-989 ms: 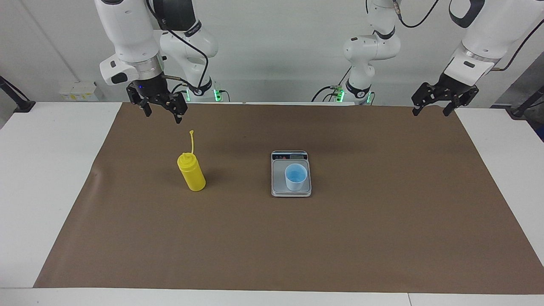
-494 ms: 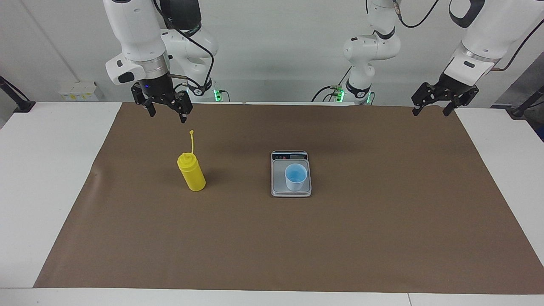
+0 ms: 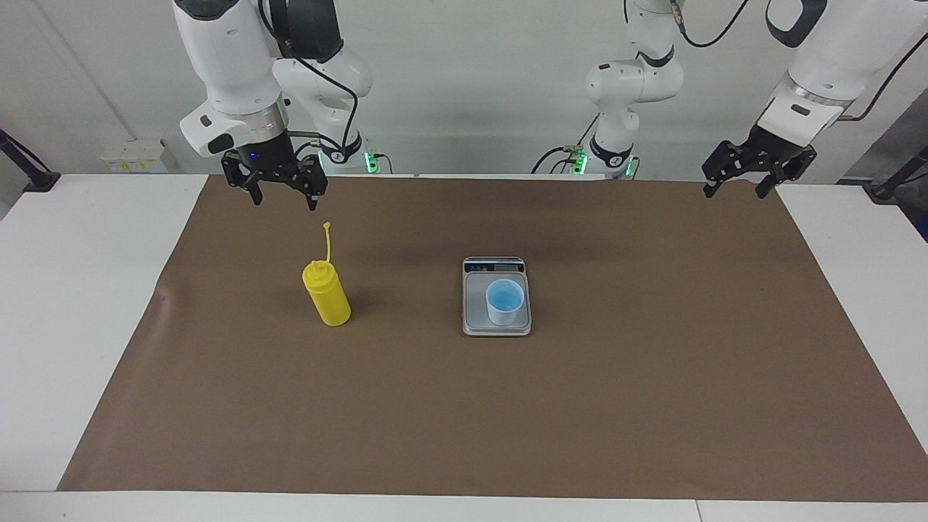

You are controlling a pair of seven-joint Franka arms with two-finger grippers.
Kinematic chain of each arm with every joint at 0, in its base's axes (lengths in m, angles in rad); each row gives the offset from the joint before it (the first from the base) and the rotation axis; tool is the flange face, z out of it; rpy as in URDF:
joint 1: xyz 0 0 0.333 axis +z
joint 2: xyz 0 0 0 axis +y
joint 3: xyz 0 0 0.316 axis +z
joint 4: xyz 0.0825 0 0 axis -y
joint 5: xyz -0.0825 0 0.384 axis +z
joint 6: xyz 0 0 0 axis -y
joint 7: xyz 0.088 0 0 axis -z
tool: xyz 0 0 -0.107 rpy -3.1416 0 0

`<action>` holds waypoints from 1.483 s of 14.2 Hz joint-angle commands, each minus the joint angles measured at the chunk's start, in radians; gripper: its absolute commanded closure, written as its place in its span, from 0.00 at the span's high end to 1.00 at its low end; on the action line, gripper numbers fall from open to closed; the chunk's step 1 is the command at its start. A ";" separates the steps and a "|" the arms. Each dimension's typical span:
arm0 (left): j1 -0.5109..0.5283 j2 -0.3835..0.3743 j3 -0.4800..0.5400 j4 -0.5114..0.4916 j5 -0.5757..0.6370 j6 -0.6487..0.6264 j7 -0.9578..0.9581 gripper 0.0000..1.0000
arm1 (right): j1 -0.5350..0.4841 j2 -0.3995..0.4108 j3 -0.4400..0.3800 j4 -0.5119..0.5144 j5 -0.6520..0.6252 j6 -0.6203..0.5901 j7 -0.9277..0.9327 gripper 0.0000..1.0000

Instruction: Pour seasoning into cup on scale with both arms

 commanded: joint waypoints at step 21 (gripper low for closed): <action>0.009 -0.017 -0.004 -0.012 0.009 -0.012 -0.006 1.00 | 0.061 -0.016 -0.066 -0.022 0.002 0.035 0.040 1.00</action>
